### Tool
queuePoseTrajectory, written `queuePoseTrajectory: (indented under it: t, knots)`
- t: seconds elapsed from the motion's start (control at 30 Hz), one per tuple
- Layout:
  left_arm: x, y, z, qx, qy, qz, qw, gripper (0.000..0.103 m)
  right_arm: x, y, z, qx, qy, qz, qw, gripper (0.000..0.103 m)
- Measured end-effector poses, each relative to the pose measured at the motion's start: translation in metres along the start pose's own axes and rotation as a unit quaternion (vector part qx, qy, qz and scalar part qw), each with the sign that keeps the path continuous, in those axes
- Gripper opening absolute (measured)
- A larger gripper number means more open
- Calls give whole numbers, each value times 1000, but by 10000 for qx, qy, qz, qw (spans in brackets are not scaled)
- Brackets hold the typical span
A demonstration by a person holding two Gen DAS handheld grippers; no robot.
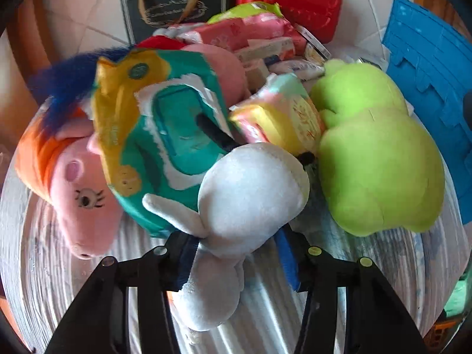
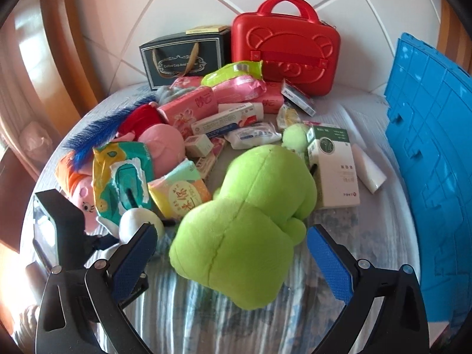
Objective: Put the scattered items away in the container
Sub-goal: 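Grasp the white plush with the left tool while the right tool grasps the pink Kotex pack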
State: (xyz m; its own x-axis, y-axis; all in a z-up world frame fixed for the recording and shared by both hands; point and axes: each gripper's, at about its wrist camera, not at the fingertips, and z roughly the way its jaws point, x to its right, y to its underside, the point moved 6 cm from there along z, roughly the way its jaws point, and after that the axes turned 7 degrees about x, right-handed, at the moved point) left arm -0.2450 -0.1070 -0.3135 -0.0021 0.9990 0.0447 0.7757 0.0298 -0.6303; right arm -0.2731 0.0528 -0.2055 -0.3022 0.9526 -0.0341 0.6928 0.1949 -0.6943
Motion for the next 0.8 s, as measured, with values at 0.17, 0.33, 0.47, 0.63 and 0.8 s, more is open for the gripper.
queuePoseTrajectory:
  t: [0.17, 0.33, 0.47, 0.63, 0.8]
  knots:
    - [-26, -15, -5, 62, -162, -401, 9990, 49, -38, -13, 27, -65, -440, -512, 9977, 103]
    - [-34, -24, 3, 154, -321, -613, 9975, 49, -63, -13, 73, -309, -743, -883, 9928, 103]
    - [-39, -26, 5, 121, -296, -715, 9969, 49, -71, -16, 105, -530, -886, -1131, 9882, 103]
    - [-36, -26, 12, 48, -367, -666, 9971, 49, -75, -8, 144, -1076, -1030, -1192, 9816, 103]
    - [-32, -24, 27, -42, -529, -532, 9972, 49, -79, -2, 161, -1273, -845, -1572, 9757, 102]
